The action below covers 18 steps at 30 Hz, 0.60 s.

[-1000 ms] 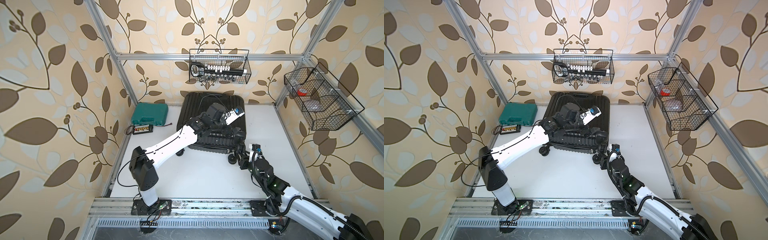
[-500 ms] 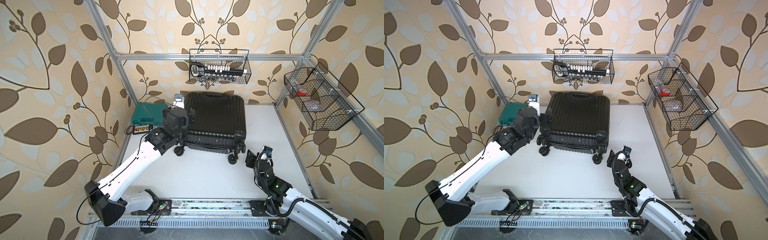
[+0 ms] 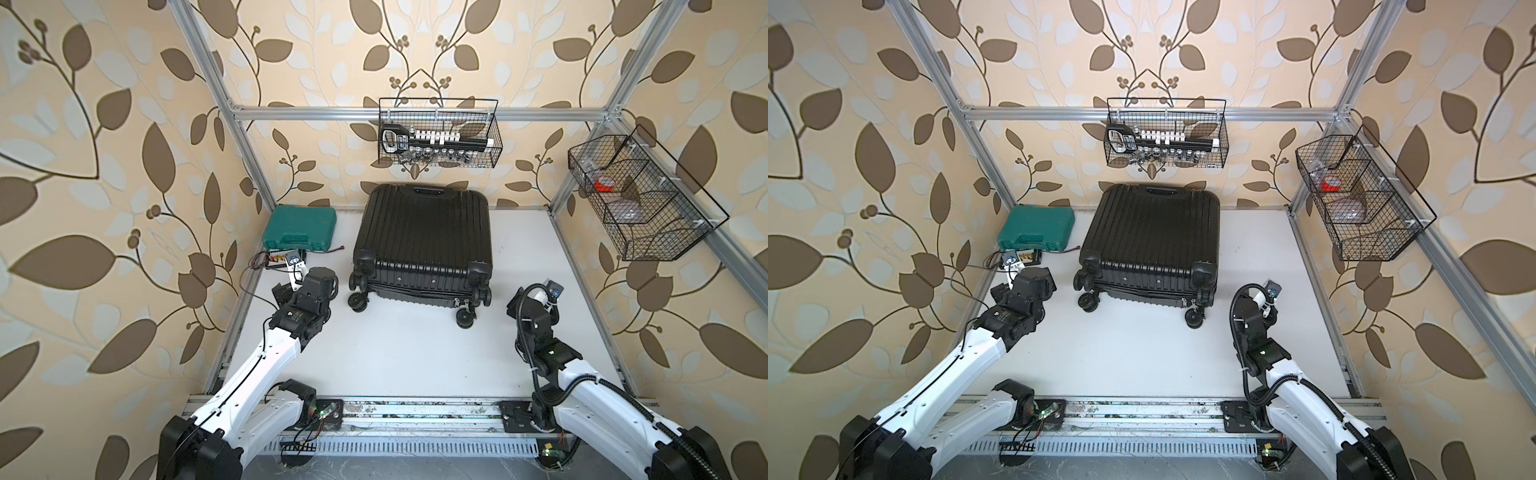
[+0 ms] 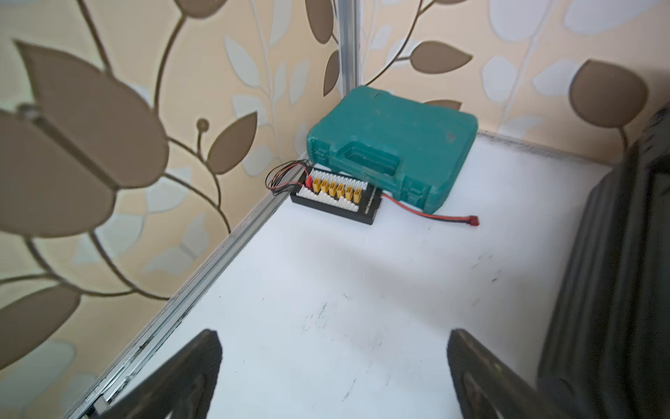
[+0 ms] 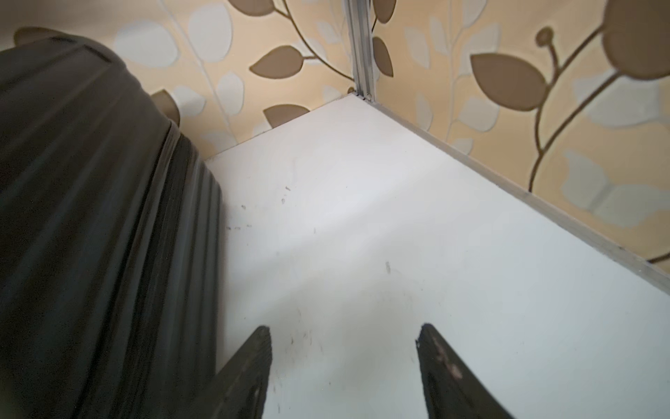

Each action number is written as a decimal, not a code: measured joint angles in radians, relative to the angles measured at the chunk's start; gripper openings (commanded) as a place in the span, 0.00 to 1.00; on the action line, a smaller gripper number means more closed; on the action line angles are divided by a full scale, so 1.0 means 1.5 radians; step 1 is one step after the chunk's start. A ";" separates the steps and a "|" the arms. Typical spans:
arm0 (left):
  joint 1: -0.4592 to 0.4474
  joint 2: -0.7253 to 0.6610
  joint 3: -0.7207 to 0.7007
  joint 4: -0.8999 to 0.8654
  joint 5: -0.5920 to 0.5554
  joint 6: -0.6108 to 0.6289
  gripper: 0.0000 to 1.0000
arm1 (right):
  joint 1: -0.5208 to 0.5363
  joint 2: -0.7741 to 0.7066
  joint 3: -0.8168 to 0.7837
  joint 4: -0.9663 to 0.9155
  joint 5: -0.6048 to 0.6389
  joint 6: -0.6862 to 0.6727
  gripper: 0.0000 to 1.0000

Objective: Close the suitcase zippers
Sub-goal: Reset both arms

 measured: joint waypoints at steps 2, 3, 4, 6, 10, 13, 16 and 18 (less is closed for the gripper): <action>0.018 0.012 -0.044 0.053 0.010 0.008 0.99 | -0.031 0.012 0.003 0.036 -0.014 -0.032 0.66; 0.025 0.019 -0.062 0.084 0.019 0.015 0.99 | -0.039 0.017 0.002 0.054 -0.021 -0.049 0.67; 0.034 0.031 -0.081 0.116 0.027 0.024 0.99 | -0.044 0.023 0.002 0.077 -0.027 -0.069 0.67; 0.048 0.057 -0.108 0.175 0.052 0.051 0.99 | -0.047 0.036 -0.003 0.130 -0.038 -0.108 0.68; 0.068 0.127 -0.130 0.280 0.094 0.107 0.99 | -0.056 0.085 -0.017 0.232 -0.048 -0.186 0.73; 0.091 0.170 -0.141 0.356 0.142 0.157 0.99 | -0.068 0.143 -0.018 0.303 -0.053 -0.238 0.75; 0.129 0.192 -0.146 0.403 0.213 0.192 0.99 | -0.083 0.200 -0.018 0.370 -0.069 -0.280 0.76; 0.151 0.196 -0.146 0.427 0.264 0.210 0.99 | -0.094 0.231 -0.018 0.405 -0.084 -0.301 0.78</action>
